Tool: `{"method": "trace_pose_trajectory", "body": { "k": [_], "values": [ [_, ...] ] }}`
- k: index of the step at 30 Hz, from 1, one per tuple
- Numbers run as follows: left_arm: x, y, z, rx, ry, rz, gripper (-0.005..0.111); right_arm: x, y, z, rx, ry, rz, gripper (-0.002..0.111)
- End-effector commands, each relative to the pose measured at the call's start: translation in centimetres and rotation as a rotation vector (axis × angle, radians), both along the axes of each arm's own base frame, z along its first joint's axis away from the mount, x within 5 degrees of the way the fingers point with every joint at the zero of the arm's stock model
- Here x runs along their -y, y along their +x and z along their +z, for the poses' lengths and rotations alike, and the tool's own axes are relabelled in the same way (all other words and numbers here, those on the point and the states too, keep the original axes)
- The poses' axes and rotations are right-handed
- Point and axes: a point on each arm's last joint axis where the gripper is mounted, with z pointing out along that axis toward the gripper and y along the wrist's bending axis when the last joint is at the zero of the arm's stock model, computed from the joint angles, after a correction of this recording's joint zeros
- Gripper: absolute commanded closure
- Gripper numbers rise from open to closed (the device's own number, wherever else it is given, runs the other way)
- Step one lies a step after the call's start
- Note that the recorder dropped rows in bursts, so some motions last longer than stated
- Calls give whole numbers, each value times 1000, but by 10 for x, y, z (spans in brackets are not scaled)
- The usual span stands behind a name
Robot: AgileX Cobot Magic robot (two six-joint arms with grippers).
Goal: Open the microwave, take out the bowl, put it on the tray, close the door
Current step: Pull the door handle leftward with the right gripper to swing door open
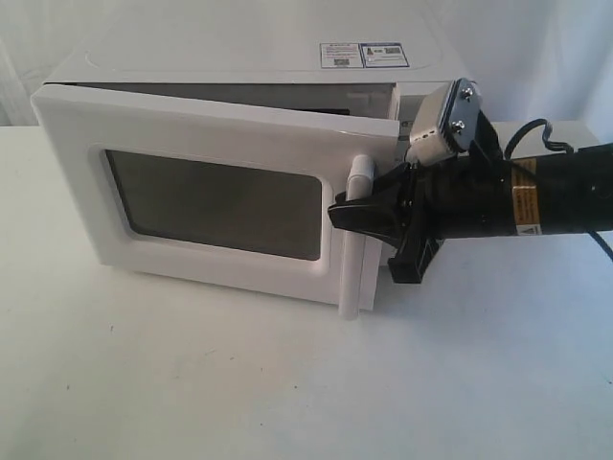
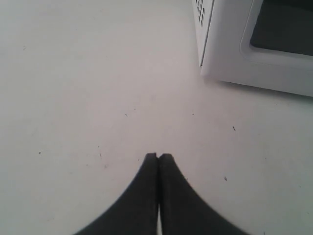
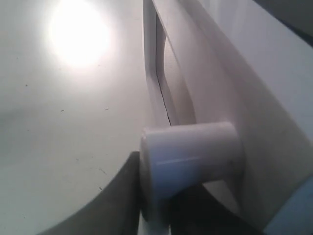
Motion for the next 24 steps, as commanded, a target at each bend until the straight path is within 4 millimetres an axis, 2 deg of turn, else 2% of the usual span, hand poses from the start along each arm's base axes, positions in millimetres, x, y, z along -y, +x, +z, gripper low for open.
{"method": "trace_pose_trajectory", "body": {
  "k": [1, 4, 6, 9, 14, 18, 22, 24],
  "values": [
    [1, 0, -1, 3, -13, -5, 107, -4, -4, -8, -99, -22, 17, 90],
    [1, 0, -1, 3, -13, -5, 107, -5, -11, -12, -195, -30, 61, 68],
    [1, 0, -1, 3, -13, -5, 107, -5, -16, -11, -274, -21, 77, 62],
    [1, 0, -1, 3, -13, -5, 107, -5, -25, -5, -431, 68, 60, 62],
    [1, 0, -1, 3, -13, -5, 107, -4, -35, 17, -371, 83, 62, 62],
    [1, 0, -1, 3, -13, -5, 107, 6, -29, 29, -253, 19, -125, 62],
    [1, 0, -1, 3, -13, -5, 107, 9, -40, 45, -225, 48, -149, 62],
    [1, 0, -1, 3, -13, -5, 107, 18, -49, 46, -218, 52, -182, 62]
  ]
}}
